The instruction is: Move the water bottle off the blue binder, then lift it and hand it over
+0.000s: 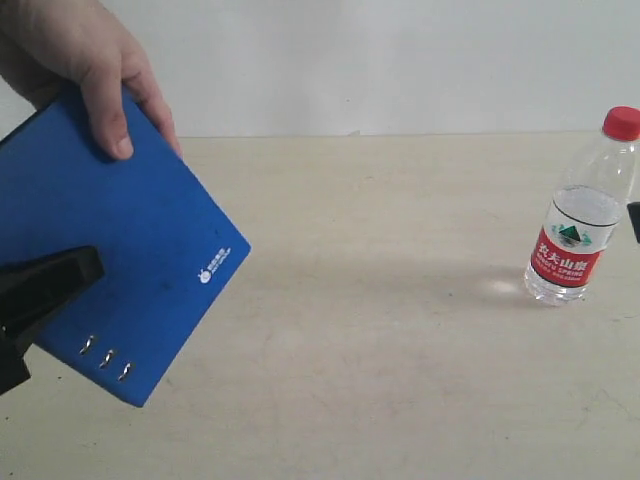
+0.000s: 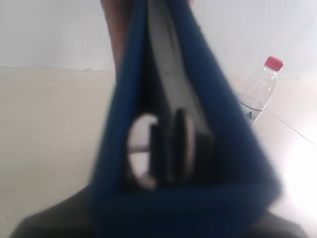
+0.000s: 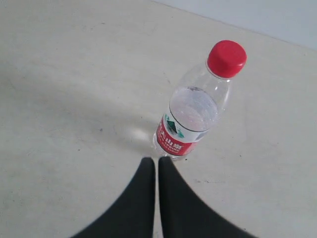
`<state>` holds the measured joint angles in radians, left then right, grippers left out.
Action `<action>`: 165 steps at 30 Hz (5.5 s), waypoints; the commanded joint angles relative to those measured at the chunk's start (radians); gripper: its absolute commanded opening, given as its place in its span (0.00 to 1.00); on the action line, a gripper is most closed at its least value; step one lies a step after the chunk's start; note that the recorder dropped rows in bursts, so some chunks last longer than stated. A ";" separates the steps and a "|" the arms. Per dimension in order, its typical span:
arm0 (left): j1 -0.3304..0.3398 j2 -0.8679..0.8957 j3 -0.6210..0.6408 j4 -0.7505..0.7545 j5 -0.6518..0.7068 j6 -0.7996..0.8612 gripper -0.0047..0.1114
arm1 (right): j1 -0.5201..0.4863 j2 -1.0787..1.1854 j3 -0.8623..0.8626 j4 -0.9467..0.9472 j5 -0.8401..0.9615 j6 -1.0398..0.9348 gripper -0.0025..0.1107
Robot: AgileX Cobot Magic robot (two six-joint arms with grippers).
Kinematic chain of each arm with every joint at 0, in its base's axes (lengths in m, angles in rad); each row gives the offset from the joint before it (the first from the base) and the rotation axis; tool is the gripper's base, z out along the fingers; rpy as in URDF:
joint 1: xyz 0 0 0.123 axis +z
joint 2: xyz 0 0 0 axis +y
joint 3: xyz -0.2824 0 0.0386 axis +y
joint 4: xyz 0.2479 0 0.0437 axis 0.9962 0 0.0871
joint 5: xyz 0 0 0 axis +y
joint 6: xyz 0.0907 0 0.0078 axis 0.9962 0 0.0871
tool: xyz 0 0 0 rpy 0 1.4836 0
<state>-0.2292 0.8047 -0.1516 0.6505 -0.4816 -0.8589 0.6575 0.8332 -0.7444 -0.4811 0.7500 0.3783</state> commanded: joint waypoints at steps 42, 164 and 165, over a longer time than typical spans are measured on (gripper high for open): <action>0.318 0.215 -0.199 -1.517 0.051 1.840 0.08 | 0.001 -0.006 0.005 0.007 -0.029 0.016 0.02; 0.329 -0.367 0.152 -1.502 0.333 1.592 0.08 | 0.003 -0.752 0.744 -0.484 -0.611 0.883 0.02; 0.329 -0.367 0.152 -1.502 0.333 1.592 0.08 | 0.003 -0.752 0.744 -0.484 -0.630 0.883 0.02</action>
<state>0.0981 0.4359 -0.0027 -0.8419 -0.1506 0.7309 0.6581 0.0810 0.0001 -0.9592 0.1875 1.2533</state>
